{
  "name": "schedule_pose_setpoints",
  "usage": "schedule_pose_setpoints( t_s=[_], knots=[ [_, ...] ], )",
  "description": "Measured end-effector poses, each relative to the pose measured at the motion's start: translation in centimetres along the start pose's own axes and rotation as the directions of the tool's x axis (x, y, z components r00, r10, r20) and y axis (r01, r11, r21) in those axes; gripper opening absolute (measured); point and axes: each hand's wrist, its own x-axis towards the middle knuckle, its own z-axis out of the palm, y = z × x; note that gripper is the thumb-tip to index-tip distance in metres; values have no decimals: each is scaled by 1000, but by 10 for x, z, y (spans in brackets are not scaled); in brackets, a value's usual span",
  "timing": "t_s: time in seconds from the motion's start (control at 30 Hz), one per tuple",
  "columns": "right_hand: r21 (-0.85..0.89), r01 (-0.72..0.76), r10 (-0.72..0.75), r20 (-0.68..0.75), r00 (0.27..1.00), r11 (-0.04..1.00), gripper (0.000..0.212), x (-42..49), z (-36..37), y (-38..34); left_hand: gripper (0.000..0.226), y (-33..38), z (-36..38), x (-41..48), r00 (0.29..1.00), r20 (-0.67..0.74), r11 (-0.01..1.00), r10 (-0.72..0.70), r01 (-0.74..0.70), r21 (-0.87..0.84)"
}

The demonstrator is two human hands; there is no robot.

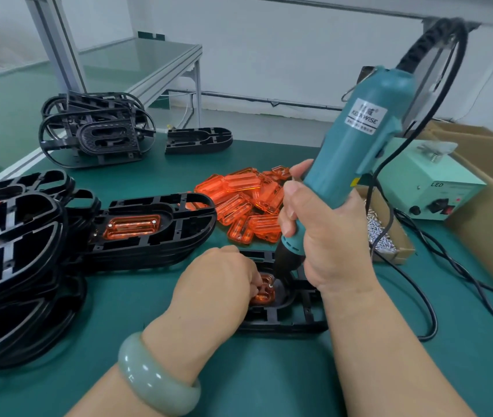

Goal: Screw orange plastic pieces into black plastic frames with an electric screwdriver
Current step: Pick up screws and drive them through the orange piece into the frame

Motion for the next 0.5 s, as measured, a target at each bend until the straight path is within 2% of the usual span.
schedule_pose_setpoints(
  t_s=[0.23, 0.33, 0.4, 0.5],
  knots=[
    [88, 53, -52, -13, 999, 995, 11, -5, -9, -1, 24, -4, 4, 1, 999, -42, 1000, 4, -4, -8],
    [243, 114, -110, -32, 993, 963, 15, -4, -12, -6, 21, -6, 6, -2, 998, -66, 1000, 18, -19, -17],
    [325, 155, -135, -86, 987, 933, 13, -1, -19, -11, 19, -6, 6, -2, 997, -73, 999, 4, -6, -33],
    [343, 156, -69, -252, 965, 926, 8, 4, -31, -13, 17, -6, 5, -1, 997, -71, 1000, 4, -6, -30]
  ],
)
